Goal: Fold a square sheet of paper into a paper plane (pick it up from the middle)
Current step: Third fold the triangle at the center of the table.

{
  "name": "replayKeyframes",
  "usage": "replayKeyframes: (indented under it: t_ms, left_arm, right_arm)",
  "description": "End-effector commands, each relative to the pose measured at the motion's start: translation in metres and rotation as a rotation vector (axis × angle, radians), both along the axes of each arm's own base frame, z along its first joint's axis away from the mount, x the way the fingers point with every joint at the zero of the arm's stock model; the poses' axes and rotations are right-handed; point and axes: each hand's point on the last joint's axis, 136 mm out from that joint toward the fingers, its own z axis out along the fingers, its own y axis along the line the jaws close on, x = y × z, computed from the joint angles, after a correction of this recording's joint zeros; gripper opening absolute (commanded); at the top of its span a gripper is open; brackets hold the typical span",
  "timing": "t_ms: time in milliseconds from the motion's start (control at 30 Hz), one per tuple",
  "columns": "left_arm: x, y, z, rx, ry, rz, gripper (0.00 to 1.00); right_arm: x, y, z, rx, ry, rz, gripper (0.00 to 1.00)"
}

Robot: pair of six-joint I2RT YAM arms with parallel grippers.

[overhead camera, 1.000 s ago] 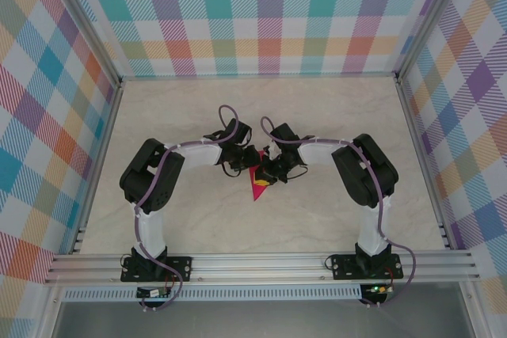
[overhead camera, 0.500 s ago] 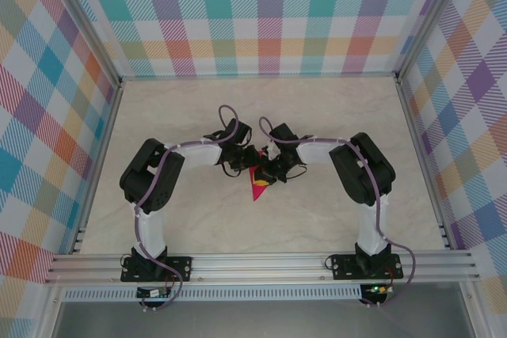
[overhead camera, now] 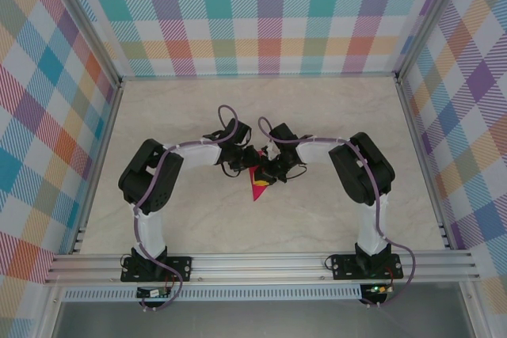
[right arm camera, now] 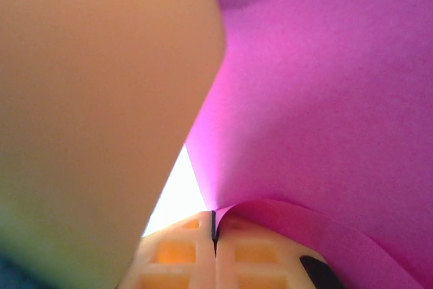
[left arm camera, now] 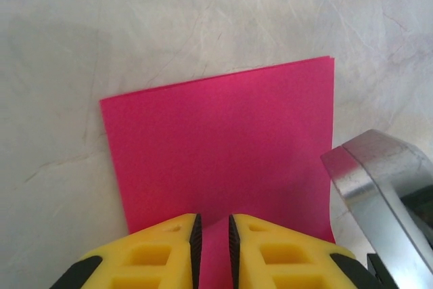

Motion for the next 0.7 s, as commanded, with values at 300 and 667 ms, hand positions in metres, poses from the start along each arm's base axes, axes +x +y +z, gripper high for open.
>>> replayKeyframes:
  t_ms: [300, 667]
  left_arm:
    - [0.002, 0.083, 0.023, 0.014, 0.032, 0.257, 0.24]
    - [-0.011, 0.093, 0.022, -0.017, 0.053, 0.264, 0.25]
  right_arm:
    - [-0.006, -0.012, -0.022, -0.098, 0.011, 0.014, 0.26]
    - [-0.005, -0.013, -0.022, -0.080, -0.018, 0.003, 0.27]
